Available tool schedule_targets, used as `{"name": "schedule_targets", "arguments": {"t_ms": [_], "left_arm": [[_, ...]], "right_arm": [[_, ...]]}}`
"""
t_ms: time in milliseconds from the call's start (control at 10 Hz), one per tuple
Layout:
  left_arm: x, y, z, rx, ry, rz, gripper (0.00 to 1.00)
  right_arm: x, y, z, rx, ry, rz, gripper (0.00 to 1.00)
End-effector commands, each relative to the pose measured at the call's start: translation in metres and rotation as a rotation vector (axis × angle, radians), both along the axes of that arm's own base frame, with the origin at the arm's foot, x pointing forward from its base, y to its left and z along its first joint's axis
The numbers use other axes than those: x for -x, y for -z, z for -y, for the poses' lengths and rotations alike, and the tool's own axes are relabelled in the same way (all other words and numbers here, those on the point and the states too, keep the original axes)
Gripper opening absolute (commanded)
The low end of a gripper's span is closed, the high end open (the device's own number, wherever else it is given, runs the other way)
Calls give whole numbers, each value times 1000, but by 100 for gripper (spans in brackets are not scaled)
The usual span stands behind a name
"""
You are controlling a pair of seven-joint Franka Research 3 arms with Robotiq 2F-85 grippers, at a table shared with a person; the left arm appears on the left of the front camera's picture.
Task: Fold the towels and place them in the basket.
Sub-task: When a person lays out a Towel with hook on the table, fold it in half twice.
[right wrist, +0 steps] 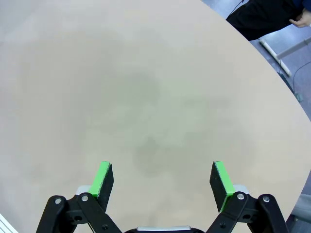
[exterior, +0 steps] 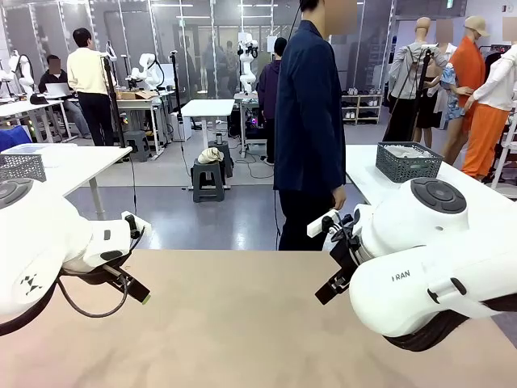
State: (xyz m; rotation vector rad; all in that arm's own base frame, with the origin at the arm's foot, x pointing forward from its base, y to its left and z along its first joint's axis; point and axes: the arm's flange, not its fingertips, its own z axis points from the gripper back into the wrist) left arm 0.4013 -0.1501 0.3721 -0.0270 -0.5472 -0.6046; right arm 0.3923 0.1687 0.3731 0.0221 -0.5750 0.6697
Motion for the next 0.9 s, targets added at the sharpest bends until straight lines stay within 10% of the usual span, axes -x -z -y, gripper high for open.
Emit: {"name": "schedule_targets", "arguments": {"t_ms": [0,800], "left_arm": [[6,-15,-13,19,41,-6,100],[57,-174,-109,30,208,6,100]], "right_arm": [[5,-14,6,-12,-23,0,100],[50,-172,93,-35,-59,40,100]]}}
